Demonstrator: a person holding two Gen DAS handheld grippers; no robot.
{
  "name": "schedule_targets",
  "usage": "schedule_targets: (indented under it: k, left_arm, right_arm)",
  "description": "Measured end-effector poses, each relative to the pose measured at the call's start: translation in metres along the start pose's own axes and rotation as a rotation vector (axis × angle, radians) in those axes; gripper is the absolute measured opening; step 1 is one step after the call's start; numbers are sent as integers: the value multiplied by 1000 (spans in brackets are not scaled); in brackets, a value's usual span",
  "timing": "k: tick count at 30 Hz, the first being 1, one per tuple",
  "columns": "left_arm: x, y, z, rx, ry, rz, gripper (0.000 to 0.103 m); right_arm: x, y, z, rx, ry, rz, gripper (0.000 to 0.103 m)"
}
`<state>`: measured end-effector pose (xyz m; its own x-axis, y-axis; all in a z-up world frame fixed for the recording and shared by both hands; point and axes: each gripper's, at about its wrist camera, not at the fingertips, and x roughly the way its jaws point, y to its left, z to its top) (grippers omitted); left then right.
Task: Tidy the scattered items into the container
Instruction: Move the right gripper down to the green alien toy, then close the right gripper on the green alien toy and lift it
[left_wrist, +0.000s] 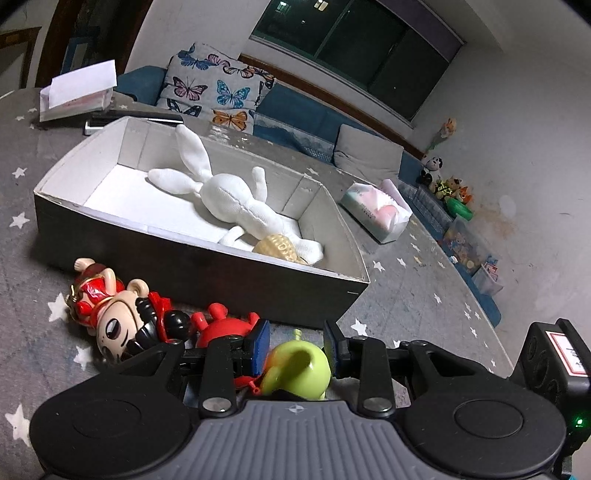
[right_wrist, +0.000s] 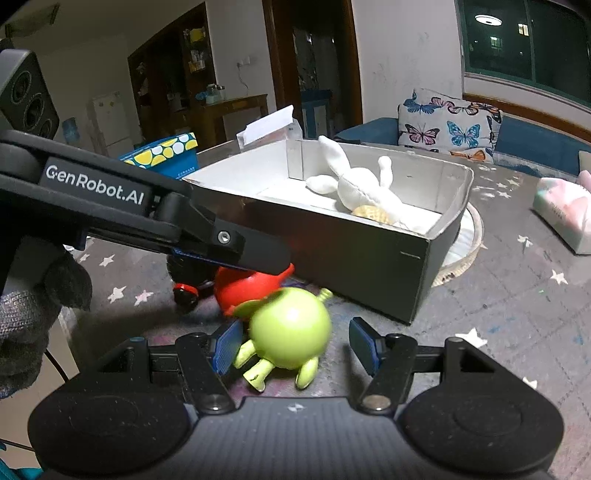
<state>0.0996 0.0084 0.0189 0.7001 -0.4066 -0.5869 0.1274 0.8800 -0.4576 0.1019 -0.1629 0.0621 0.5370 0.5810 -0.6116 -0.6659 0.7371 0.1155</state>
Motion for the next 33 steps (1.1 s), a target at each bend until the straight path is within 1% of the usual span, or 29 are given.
schedule_targets:
  k: [7, 13, 19, 21, 24, 30, 33]
  left_arm:
    - [8, 1, -3, -20, 37, -24, 34]
    - [15, 5, -5, -58, 68, -38, 34]
    - [17, 8, -6, -76, 72, -36, 35]
    - [17, 7, -6, -70, 72, -33, 35]
    - [17, 6, -5, -70, 72, -31, 35]
    - [18, 5, -6, -59, 70, -28, 35]
    - [18, 6, -6, -73, 73, -30, 35]
  right_arm:
    - [-9, -8, -3, 0, -6, -19, 65]
    - [-8, -9, -2, 7, -4, -5, 65]
    - [-1, -5, -2, 1, 7, 17, 62]
    - [0, -5, -2, 4, 7, 28, 59]
    - [0, -5, -2, 8, 7, 38, 56]
    - [-1, -6, -2, 20, 8, 43, 56]
    - [-1, -7, -2, 31, 9, 47, 56]
